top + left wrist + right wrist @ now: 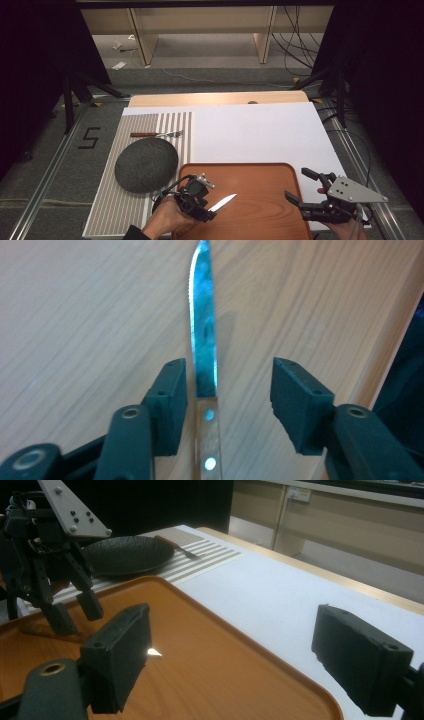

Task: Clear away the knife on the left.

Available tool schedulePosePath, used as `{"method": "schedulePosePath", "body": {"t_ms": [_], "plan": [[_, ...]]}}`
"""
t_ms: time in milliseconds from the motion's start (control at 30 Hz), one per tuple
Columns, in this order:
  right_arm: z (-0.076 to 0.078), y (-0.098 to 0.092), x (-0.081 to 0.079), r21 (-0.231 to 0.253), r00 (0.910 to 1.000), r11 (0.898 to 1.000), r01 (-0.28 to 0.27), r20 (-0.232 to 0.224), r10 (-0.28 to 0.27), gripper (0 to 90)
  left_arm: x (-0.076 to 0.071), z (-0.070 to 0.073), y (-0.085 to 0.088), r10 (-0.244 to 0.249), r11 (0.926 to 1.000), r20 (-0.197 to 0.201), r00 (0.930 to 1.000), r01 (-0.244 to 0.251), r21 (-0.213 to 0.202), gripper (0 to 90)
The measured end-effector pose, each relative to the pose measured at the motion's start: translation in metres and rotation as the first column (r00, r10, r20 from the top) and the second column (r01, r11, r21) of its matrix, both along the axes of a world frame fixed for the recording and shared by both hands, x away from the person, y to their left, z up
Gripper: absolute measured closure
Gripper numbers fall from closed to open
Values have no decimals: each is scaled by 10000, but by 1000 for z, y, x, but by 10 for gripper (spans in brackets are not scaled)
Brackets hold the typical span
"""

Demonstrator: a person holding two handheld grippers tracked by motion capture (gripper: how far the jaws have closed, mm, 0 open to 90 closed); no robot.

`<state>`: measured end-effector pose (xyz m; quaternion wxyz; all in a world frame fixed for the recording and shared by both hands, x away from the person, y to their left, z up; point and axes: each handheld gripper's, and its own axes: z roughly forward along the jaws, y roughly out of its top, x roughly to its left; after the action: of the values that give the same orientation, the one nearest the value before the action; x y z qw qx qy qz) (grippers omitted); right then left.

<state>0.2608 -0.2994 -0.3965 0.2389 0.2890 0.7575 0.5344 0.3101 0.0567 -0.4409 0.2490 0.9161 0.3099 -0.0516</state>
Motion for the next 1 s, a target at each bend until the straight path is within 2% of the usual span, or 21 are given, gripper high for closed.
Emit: {"method": "schedulePosePath", "body": {"t_ms": [100,200,467,500,700,1000], "plan": [[0,0,0,-12,10000,10000,3,-7,-3,172,-2,-2,-9,-405,9990,25,9992,405,212,562],[0,0,0,-15,10000,10000,-4,-6,4,172,-1,-4,-15,-790,9960,-38,9969,791,412,672],[0,0,0,-24,10000,10000,-15,-7,15,172,1,-15,-25,-1040,9892,-76,9945,1042,1035,856],[0,0,0,-24,10000,10000,-23,-6,23,172,1,-16,-26,-1051,9875,-52,9944,1050,1176,868],[0,0,0,-14,10000,10000,-17,-13,17,173,1,-19,-25,-1021,9850,0,9948,1011,1401,896],[0,0,0,-20,10000,10000,-25,5,25,172,5,-19,-18,-602,9873,60,9982,586,1480,896]]}}
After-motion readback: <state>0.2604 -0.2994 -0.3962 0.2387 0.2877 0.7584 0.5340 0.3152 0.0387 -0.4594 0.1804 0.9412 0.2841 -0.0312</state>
